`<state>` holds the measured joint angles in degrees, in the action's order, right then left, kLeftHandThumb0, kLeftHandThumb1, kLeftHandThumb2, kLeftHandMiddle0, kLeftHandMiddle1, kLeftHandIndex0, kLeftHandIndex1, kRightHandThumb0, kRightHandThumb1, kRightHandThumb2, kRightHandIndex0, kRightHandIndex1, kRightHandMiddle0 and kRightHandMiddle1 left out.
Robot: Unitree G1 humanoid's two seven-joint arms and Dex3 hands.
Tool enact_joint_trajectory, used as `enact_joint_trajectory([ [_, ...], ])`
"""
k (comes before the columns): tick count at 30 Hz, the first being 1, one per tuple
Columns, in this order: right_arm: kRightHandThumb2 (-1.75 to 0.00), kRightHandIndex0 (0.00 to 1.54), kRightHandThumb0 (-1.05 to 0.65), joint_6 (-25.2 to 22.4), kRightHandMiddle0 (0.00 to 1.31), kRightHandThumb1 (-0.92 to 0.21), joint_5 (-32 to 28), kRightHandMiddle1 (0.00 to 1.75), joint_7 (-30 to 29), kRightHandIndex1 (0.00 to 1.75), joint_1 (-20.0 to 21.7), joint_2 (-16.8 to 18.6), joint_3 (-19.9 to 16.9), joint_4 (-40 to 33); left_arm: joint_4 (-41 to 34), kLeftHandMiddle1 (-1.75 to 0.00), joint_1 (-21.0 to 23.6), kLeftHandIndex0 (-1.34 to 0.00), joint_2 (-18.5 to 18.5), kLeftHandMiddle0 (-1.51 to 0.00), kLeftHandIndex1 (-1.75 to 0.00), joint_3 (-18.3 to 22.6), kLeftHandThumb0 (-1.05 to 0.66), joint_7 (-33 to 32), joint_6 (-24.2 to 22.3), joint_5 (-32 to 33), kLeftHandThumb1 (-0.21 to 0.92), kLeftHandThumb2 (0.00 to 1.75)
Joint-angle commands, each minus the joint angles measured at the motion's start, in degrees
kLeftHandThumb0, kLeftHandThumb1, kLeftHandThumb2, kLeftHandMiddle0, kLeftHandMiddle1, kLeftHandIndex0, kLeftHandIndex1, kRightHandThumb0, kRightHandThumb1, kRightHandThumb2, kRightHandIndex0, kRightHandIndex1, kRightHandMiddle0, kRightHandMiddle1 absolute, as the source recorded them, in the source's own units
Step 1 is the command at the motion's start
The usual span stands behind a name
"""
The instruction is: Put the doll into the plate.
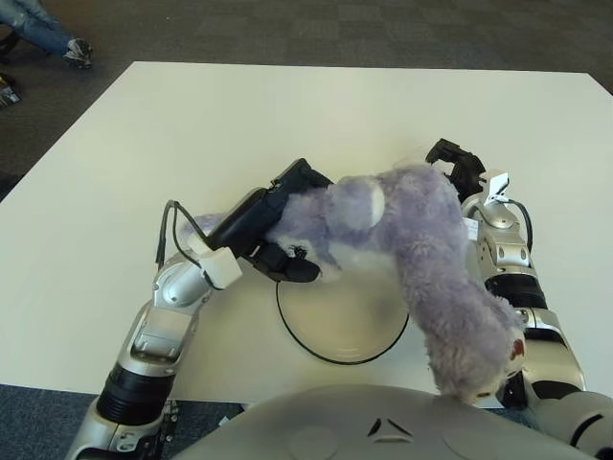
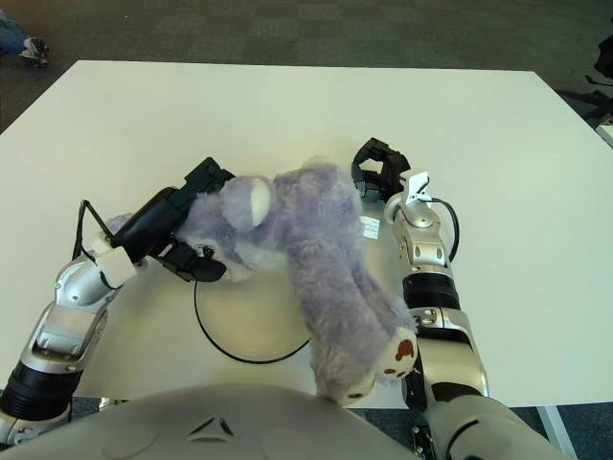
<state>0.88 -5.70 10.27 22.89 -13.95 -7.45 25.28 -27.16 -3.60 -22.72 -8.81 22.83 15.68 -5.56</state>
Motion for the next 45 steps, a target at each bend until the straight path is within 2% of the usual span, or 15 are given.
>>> enact_joint_trajectory([
  [1, -1.31, 1.18, -0.48, -1.4, 0.61, -0.32, 0.8, 1.75, -0.4, 1.75, -0.6, -0.5, 0.1, 0.8, -1.2, -0.92, -0.2, 0.0, -1.2, -0.05, -1.12, 0.6, -0.94, 1.2, -0.9, 0.0, 0.84, 0.54],
  [8, -1.31, 1.19, -0.48, -1.4, 0.61, -0.32, 1.1, 1.75, -0.8, 1.75, -0.7, -0.6, 0.2, 0.7, -1.3, -0.74, -0.4, 0.0, -2.2, 0.0, -1.02, 0.8, -0.97, 1.3, 0.2, -0.9, 0.85, 0.5],
  [22, -1.32, 1.18, -0.48, -1.7, 0.61, -0.32, 1.2, 1.75, -0.9, 1.75, -0.9, -0.7, 0.3, 0.3, -1.2, -0.65, -0.8, 0.0, -2.4, 0.0, -0.98, 0.9, -0.98, 1.3, 1.7, -0.8, 0.86, 0.47],
  [25, -1.31, 1.18, -0.48, -2.0, 0.61, -0.32, 1.2, 1.75, -0.9, 1.75, -1.1, -0.7, 0.3, -0.1, -1.8, -0.65, -1.2, 0.0, -2.6, 0.0, -0.96, 0.8, -0.98, 1.7, 0.9, -0.3, 0.86, 0.46],
  [39, -1.31, 1.18, -0.48, -2.9, 0.61, -0.32, 1.8, 1.75, -1.9, 1.75, -1.3, -0.6, 0.5, -0.9, -7.1, -0.54, -1.5, 0.0, -5.8, 0.0, -0.8, 1.2, -0.95, 6.1, -8.5, 1.0, 0.8, 0.46],
  [45, -1.31, 1.18, -0.48, -2.8, 0.61, -0.32, 2.0, 1.75, -1.8, 1.75, -1.1, -0.9, 0.6, -0.5, -7.5, -0.48, -1.4, 0.0, -5.2, -0.02, -0.67, 1.6, -0.95, 5.5, -8.6, 1.2, 0.82, 0.48],
])
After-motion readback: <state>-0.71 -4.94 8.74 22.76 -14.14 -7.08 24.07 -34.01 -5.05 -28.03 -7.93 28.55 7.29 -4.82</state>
